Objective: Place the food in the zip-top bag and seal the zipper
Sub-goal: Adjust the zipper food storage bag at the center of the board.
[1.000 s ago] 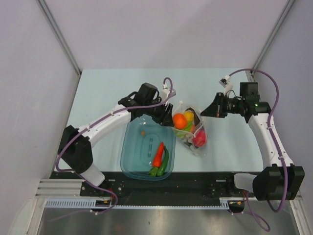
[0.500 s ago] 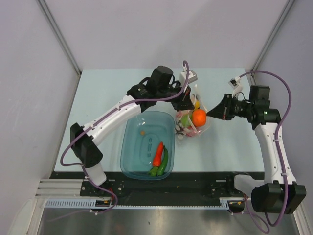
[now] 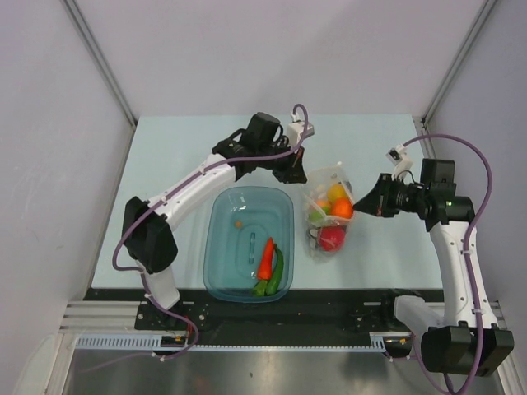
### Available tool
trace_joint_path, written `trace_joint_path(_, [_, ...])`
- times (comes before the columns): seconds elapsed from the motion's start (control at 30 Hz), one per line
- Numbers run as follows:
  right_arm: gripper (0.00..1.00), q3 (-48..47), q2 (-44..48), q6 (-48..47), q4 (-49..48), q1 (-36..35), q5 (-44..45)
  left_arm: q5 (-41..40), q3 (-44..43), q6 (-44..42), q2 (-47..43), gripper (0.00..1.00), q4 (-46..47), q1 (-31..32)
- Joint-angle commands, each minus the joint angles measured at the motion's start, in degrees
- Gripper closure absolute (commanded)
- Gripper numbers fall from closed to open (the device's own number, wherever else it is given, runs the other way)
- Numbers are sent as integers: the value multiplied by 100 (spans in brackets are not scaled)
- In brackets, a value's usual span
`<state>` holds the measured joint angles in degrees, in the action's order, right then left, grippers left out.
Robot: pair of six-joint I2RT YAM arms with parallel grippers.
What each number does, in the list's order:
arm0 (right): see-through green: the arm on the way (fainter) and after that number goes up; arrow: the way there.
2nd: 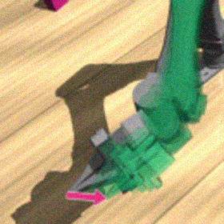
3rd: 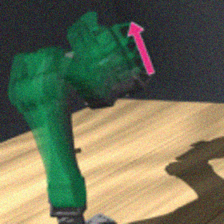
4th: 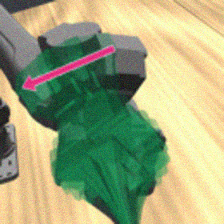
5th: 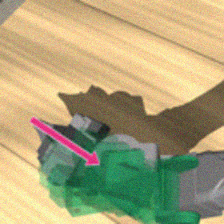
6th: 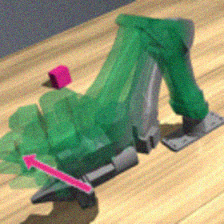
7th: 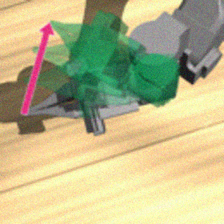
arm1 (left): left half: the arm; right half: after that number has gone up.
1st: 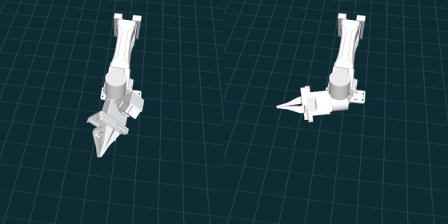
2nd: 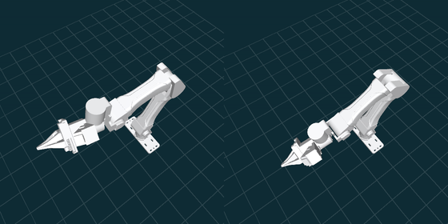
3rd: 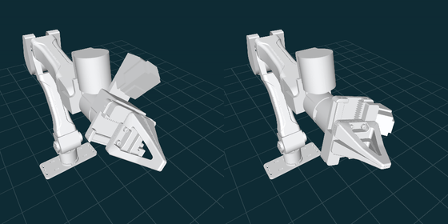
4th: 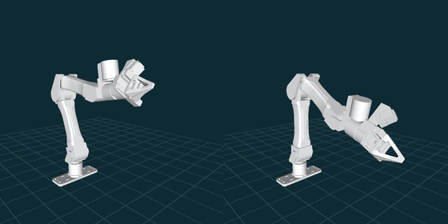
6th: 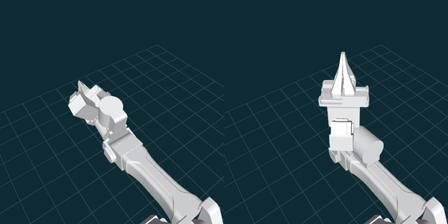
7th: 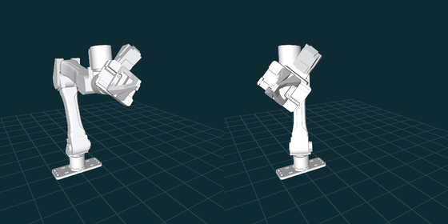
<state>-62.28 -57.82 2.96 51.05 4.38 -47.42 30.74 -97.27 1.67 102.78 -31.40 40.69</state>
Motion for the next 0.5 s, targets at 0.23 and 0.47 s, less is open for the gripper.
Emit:
trace_joint_path(0.23, [100, -117, -72, 1006, -904, -236, -637, 574, -520, -211, -92, 100, 240, 634])
trace_joint_path(0.47, [100, 699, 578, 1678, -1385, -664, -313, 1011, -1092, 622, 277, 100, 423, 475])
